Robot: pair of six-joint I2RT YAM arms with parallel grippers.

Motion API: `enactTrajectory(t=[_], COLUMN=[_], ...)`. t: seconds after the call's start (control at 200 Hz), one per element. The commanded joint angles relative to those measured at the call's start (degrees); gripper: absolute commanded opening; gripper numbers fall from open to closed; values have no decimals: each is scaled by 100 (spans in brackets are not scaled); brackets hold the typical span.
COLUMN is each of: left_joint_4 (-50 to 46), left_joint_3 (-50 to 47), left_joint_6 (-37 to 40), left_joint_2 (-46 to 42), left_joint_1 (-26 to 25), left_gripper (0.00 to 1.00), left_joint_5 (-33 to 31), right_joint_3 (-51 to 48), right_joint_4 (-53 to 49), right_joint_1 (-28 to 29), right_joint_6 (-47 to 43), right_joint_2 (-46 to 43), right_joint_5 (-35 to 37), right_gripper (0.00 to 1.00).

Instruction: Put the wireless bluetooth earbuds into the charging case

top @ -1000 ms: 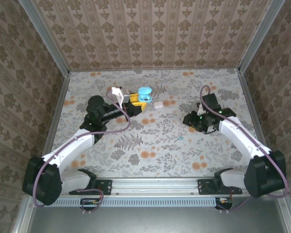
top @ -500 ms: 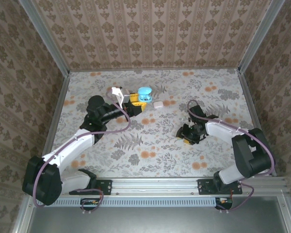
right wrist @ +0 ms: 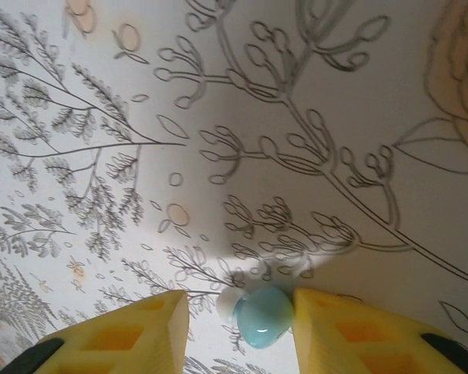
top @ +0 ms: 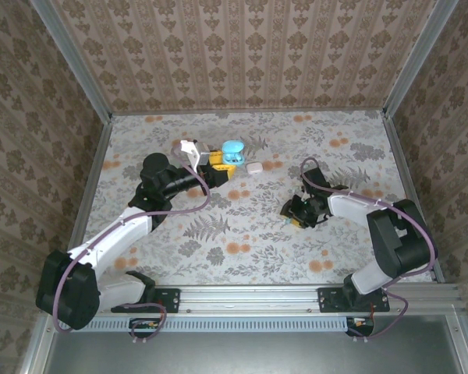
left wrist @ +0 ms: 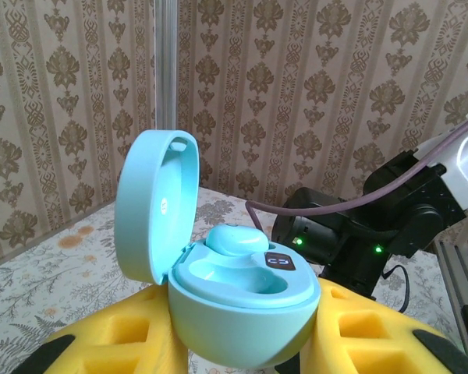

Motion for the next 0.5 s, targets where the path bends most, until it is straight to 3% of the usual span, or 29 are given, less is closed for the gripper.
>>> enactTrajectory(t=[0.0, 0.495], left_joint_4=[67, 8], left_joint_3=[167, 134], left_joint_6=[99, 141], left_joint_2=[-60, -108], left_joint_1=[-21, -19], left_gripper=[27, 27], left_joint_5=[4, -33], right_joint_3=[70, 775], right_joint_4=[225, 187], right_joint_1=[47, 377], right_joint_6=[11, -216], right_joint_2=[131, 751], right_joint_5=[-207, -596], right_gripper=[40, 39])
